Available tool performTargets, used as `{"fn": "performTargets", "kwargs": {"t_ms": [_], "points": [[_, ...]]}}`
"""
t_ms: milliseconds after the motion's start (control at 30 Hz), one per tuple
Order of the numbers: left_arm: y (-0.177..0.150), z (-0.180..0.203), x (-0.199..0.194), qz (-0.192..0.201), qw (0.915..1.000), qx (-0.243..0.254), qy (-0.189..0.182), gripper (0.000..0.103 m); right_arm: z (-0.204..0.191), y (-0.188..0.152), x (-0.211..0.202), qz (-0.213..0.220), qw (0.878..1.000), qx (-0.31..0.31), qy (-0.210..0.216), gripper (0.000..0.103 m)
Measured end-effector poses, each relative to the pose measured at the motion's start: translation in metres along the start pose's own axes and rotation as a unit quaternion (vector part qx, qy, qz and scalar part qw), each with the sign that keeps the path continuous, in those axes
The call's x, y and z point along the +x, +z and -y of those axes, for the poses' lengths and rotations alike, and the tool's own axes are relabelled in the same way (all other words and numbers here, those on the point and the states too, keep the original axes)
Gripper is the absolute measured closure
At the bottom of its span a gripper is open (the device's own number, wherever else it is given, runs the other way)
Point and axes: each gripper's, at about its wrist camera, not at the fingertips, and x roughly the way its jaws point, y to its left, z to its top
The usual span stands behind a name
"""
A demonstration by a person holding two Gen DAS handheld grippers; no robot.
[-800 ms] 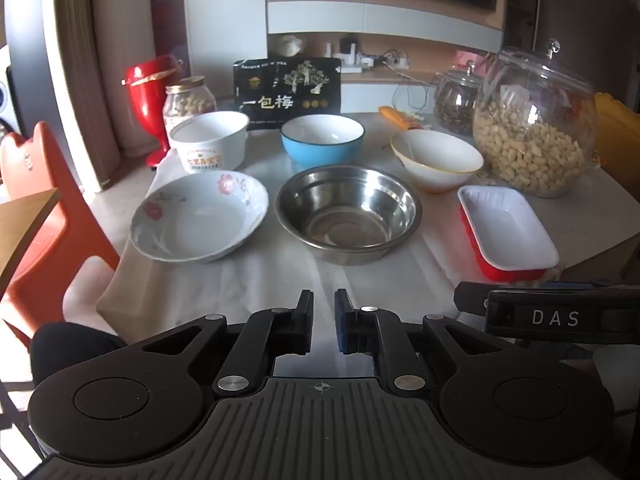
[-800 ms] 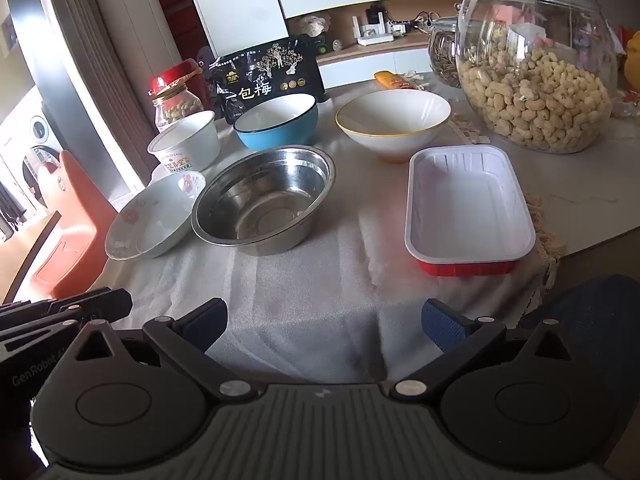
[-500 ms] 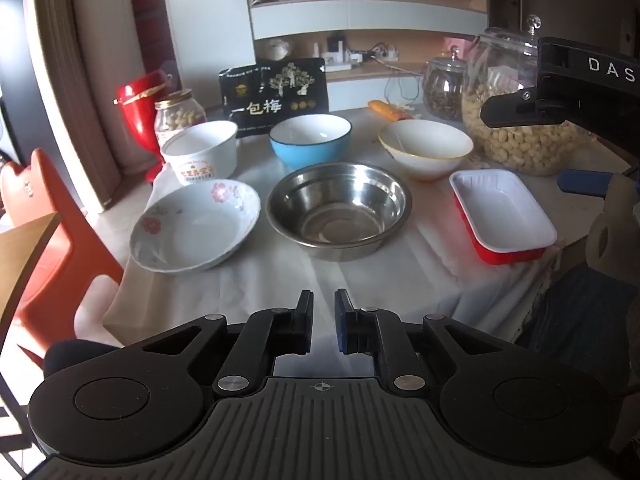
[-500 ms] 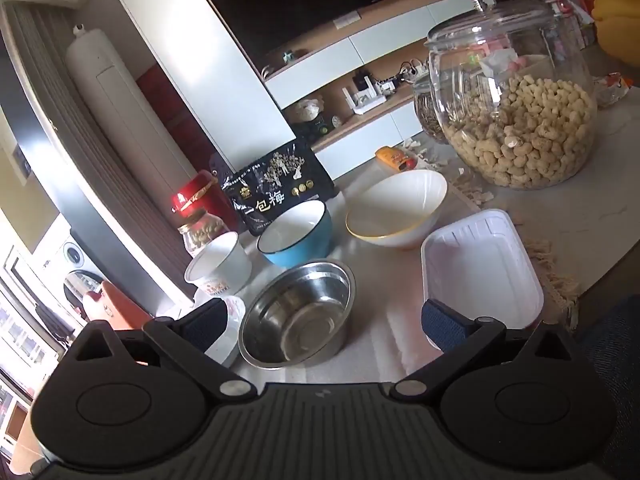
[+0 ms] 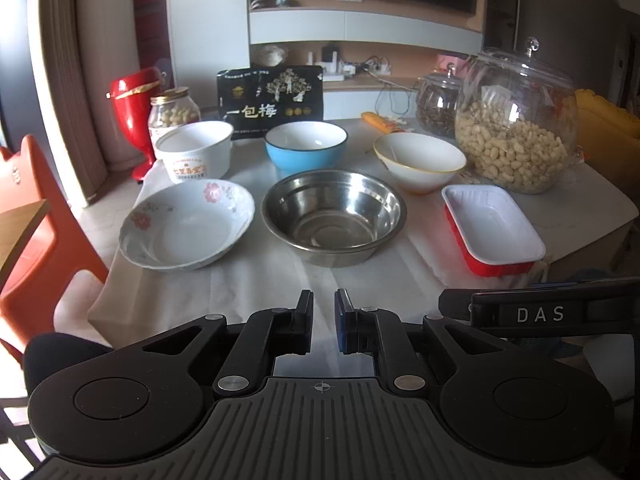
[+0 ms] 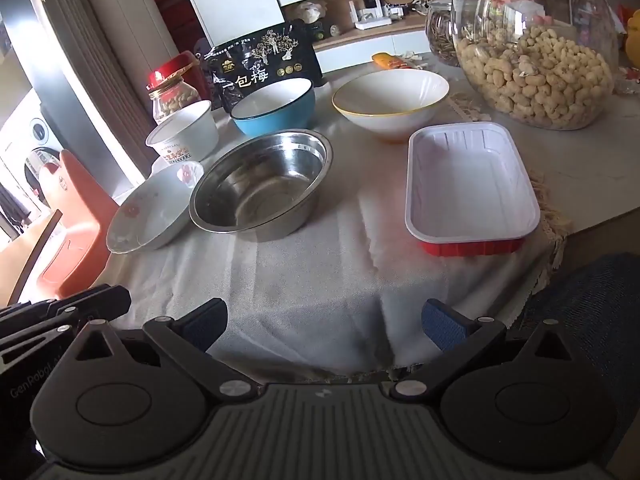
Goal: Organize plates and bowls
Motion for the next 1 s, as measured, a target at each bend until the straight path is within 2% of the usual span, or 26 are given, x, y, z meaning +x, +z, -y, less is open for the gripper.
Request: {"fn": "performTargets", "kwargs": {"t_ms": [100, 300, 1000], "points": [[0.0000, -0.0009, -0.0047, 0.012, 0.9999, -0.006, -0.011, 0.088, -0.0065, 0.0006, -0.0067, 0.012, 1.000, -0.015, -0.005, 0.000], [-0.0006, 0.0018, -0.0031, 0.004, 0.9997, -0.011, -0.023, 0.088, -0.0075, 0.0012, -0.0077, 0.012, 1.000, -0.021, -0.003, 0.000], [-0.0013, -0.0015, 0.0001, -0.009, 0.9995, -0.024, -0.016, 0.088, -0.0066, -0.0003, -0.0058, 0.008, 1.000, -0.020, 0.002, 0.000]]}}
